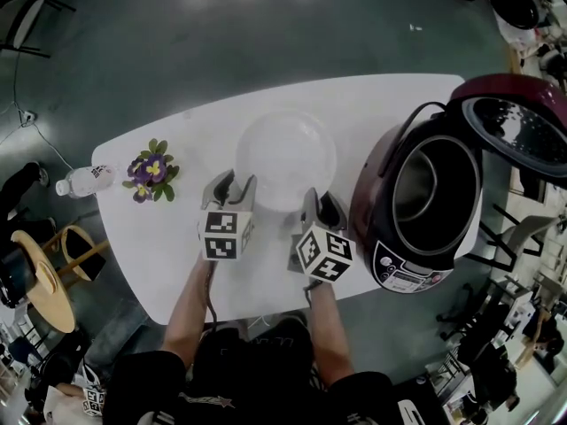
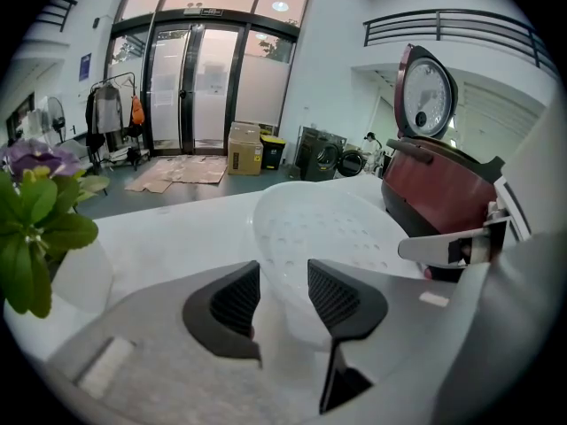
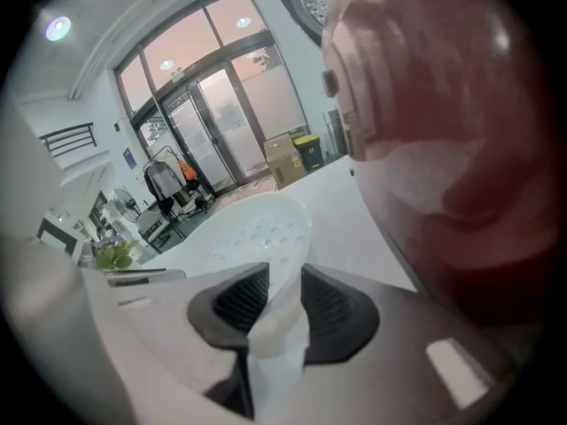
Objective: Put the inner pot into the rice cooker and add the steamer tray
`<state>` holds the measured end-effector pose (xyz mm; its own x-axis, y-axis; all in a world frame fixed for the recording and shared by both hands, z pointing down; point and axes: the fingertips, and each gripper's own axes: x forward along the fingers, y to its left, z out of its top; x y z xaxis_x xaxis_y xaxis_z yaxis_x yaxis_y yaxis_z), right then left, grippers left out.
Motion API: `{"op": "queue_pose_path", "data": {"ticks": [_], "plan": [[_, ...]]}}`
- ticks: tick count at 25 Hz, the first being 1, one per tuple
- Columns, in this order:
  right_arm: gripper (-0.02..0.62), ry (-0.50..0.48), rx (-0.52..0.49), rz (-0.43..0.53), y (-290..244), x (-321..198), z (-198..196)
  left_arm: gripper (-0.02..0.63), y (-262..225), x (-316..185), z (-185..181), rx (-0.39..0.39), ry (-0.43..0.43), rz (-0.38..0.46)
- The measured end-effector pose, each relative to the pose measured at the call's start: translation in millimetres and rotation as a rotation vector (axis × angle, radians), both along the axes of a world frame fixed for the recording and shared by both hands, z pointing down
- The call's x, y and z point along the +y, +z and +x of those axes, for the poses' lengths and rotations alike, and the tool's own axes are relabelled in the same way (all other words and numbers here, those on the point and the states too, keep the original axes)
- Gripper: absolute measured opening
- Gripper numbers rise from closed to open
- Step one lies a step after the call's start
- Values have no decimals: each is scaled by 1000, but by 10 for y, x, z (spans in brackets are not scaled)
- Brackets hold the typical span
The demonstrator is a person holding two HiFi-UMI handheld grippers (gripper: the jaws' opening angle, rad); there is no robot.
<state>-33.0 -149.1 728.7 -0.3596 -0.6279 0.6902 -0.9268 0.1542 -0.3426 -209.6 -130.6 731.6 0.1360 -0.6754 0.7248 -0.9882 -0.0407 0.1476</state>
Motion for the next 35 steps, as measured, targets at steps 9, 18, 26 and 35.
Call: {"op": "queue_pose_path", "data": {"ticks": [9,18,26,35], "plan": [[110,-33,1,54,-334,27,3,179,-340,40,22,-4,-7,38],[110,-44,-35,108,-819,110,-39,179,-890,140,-13,-25,-9,108],[110,-36,-52,168,-1350,233,14,179,-1426,257,32,-47,4,159],[110,-14,-50,237,-1896,354,188,181,-1921,337,211,-50,49,211]]}}
